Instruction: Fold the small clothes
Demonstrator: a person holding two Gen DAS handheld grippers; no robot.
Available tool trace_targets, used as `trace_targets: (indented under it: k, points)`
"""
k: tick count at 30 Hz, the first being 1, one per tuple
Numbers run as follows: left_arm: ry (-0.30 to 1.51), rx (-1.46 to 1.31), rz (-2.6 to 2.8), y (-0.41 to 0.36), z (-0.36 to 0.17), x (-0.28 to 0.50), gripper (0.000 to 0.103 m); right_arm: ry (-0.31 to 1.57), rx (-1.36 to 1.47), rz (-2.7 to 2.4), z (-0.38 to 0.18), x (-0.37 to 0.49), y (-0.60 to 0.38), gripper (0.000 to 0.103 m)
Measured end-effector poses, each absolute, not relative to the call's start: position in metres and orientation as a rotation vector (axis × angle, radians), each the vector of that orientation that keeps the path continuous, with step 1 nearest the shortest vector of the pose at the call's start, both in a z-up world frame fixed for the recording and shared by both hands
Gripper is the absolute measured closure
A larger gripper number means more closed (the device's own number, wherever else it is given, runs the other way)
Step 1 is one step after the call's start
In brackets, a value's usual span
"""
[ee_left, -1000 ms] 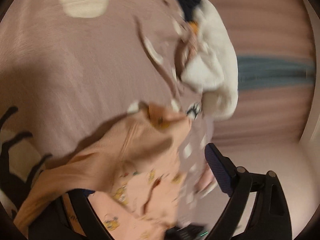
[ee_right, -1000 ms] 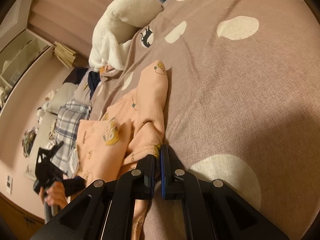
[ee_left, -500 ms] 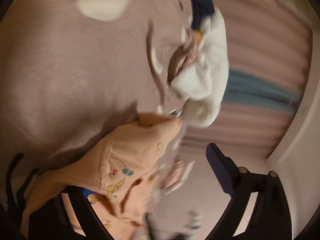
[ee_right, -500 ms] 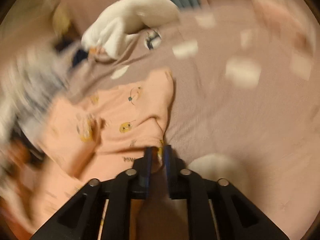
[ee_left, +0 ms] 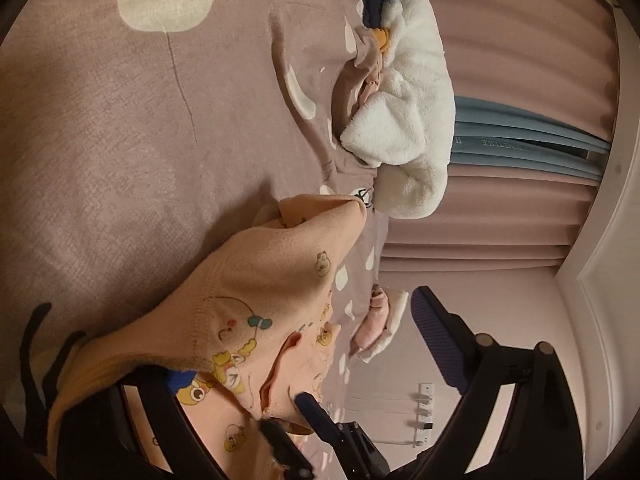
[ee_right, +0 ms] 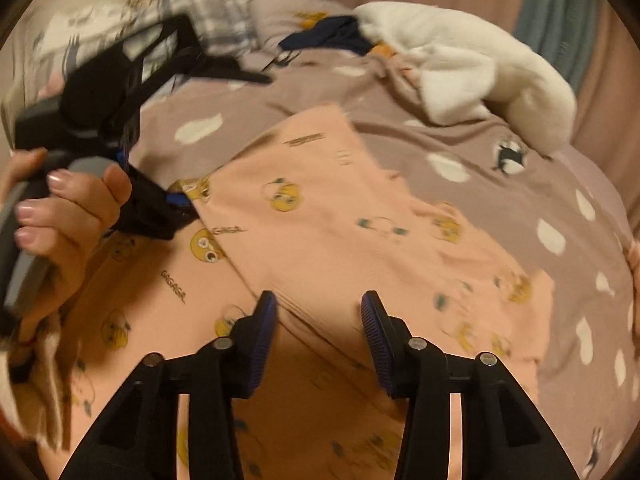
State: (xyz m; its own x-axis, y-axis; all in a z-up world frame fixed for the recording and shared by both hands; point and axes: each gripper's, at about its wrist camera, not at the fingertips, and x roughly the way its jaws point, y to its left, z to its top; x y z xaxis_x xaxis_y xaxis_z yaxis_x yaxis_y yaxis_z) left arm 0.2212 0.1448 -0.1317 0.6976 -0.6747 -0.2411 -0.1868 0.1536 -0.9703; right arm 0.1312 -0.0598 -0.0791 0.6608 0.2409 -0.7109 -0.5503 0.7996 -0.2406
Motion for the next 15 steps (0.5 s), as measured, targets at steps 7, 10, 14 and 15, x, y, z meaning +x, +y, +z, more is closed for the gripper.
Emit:
trace_targets:
  k: [7, 10, 14, 15]
  points:
    - [0.799, -1.294, -0.358, 0.141, -0.123, 0.221, 0.011, 0.658, -0.427, 0.235, -0.070, 0.150, -0.065, 0.096]
    - [0.779, -1.266, -0.331, 0.142, -0.120, 0.217, 0.011, 0.616, -0.338, 0.234, -0.048, 0.146, -0.082, 0.096]
    - [0.716, -1.233, -0.281, 0.143, -0.114, 0.208, 0.014, 0.575, -0.222, 0.245, -0.018, 0.150, -0.107, 0.096]
    - [0.698, -1.230, -0.273, 0.143, -0.112, 0.208, 0.014, 0.566, -0.200, 0.245, -0.013, 0.152, -0.111, 0.096]
